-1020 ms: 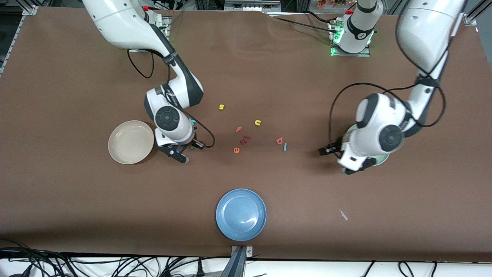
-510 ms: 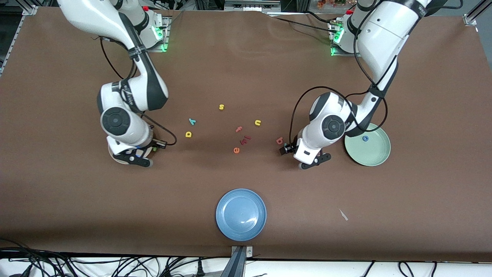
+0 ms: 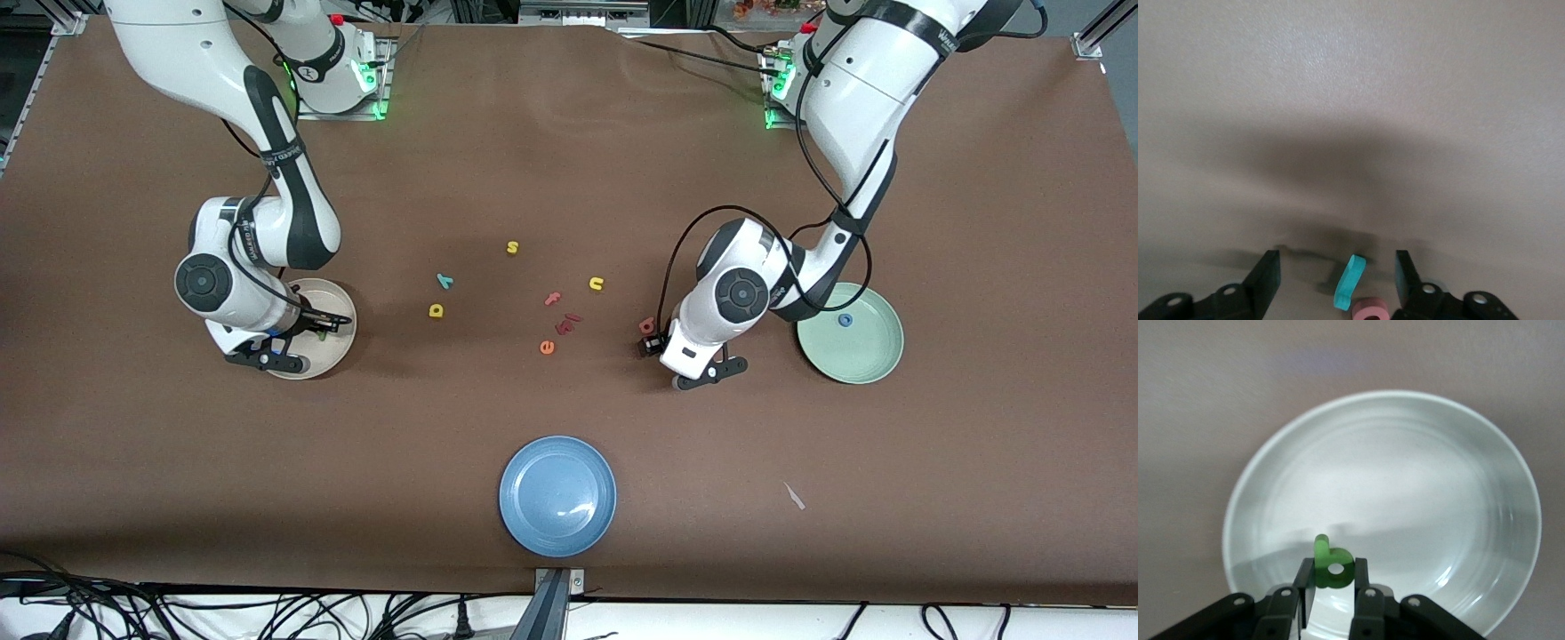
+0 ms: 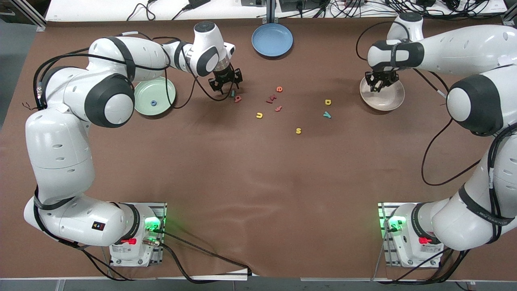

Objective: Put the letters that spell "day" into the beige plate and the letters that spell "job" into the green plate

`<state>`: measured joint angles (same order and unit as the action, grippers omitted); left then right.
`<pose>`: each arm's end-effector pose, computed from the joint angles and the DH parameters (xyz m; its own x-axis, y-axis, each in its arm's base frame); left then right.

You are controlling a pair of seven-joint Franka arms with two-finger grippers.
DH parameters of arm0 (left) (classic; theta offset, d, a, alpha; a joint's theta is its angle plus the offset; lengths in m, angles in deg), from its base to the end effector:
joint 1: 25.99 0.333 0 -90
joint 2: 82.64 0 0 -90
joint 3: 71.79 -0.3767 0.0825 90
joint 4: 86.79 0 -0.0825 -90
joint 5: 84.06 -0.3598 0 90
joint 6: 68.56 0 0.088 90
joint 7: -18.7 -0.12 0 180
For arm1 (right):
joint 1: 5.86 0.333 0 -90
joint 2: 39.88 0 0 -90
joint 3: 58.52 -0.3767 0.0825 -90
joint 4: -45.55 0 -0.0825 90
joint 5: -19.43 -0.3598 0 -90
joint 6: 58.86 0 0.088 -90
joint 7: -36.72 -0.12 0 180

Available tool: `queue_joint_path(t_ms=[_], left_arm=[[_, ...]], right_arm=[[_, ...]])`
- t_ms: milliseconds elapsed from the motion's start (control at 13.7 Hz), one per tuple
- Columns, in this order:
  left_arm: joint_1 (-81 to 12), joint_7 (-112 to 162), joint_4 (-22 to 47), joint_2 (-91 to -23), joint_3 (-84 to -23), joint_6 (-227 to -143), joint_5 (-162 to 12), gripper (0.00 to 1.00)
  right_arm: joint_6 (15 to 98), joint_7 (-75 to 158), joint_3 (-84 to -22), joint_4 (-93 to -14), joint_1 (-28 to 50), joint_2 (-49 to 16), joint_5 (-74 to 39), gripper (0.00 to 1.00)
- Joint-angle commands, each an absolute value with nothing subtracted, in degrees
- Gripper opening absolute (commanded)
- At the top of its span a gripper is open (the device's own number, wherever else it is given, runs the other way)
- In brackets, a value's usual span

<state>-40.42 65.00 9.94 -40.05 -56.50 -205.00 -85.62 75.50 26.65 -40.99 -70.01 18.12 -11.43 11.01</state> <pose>0.6189 -0.3204 0.2253 0.9378 0.3196 -0.1358 0.3330 -0.9386 0.0904 0.5930 0.0813 0.2613 0.9804 -0.1522 -0.1249 -0.1433 -0.9866 0.0775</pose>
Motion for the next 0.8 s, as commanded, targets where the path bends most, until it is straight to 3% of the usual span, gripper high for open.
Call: queue_joint_path(t_ms=[0,73,437,510,729], left_arm=[[-42.0,66.3,8.3,-39.0,-57.3,-204.7,-87.5,0.7],[-42.0,66.4,8.3,-38.7,-57.3,-204.4,-87.5,0.64],[-41.5,65.8,7.5,-38.9,-57.3,-201.9,-87.6,0.07],[-41.5,65.8,7.5,-38.9,-57.3,-201.2,-87.7,0.0],[-39.6,65.2,7.4,-41.3,-57.2,-196.8,-87.7,0.0]], right_arm=[[76.8,28.2,-41.1,-71.3,17.2,-11.8,10.0,0.56],[76.7,28.2,-41.1,-71.3,17.1,-11.9,10.0,0.99],[75.8,27.9,-42.0,-70.7,17.3,-14.3,10.0,1.0],[75.8,28.3,-43.2,-70.7,17.3,-15.2,10.1,1.0],[72.4,28.6,-48.1,-68.4,17.4,-16.2,10.2,1.0]])
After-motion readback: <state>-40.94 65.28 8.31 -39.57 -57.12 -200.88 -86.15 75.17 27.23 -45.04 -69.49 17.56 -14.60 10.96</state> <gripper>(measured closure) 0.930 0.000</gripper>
